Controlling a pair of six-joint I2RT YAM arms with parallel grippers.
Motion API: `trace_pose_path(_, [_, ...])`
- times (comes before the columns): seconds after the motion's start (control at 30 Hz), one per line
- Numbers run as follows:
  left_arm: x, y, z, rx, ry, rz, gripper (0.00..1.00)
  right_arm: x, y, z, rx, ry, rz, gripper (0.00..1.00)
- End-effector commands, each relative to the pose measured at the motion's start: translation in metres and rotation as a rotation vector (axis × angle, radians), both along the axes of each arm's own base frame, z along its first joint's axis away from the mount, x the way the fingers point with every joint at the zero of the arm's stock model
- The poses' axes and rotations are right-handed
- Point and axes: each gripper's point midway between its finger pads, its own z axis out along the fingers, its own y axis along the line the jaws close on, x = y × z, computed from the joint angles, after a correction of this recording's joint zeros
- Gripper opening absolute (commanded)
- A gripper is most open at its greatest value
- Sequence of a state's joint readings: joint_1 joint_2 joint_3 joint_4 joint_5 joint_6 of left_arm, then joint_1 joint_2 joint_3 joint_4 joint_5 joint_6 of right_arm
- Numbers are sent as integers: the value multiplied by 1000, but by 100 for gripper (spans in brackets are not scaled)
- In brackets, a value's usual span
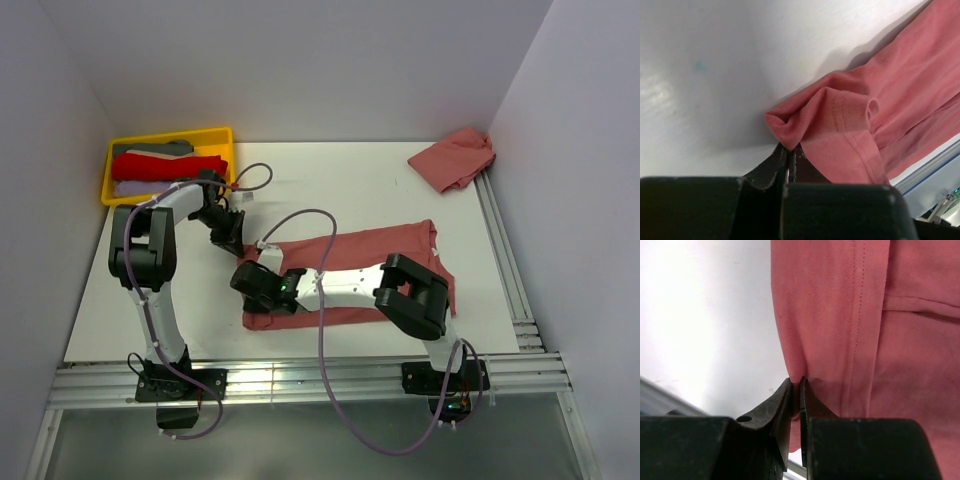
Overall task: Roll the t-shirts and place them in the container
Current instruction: Roll the tshirt
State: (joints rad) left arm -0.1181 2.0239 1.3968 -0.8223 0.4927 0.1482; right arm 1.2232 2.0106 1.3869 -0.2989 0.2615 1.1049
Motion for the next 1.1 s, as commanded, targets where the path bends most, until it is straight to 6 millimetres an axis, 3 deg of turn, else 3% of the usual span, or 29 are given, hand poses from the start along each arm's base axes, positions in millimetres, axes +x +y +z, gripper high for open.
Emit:
trace_pose_path(0.0, [34, 21, 28, 106, -170, -25, 0, -18, 37, 49, 277, 37, 47, 9])
trace_pose_path(0.2, [40, 23, 38, 116, -179, -25, 0, -29, 39, 43, 375, 91, 37, 10])
trace_pose_path(0.4, [37, 18, 40, 101, -168, -23, 0, -20, 33, 22, 174, 71, 25, 40])
trace_pose_path(0.47, [36, 18, 39, 102, -163, -25, 0, -12, 34, 29, 158, 41, 8, 46])
trace_pose_path(0.67, [37, 15, 41, 100, -169, -29, 0, -2, 8, 40, -7, -22, -51, 47])
trace_pose_path(0.7, [37, 14, 41, 99, -168, -32, 0, 7, 10, 50, -14, -60, -75, 48])
trace_pose_path(0.77, [37, 13, 41, 95, -167, -33, 0, 15, 1, 42, -96, -77, -95, 49])
trace_pose_path(0.8, [37, 13, 41, 95, -166, -32, 0, 25, 5, 51, -96, -118, -118, 49])
trace_pose_path(0.83, [37, 12, 41, 94, -166, -32, 0, 29, 5, 39, -127, -120, -119, 49])
trace_pose_path(1.07, [38, 11, 41, 89, -164, -34, 0, 63, 15, 21, -214, -174, -161, 49])
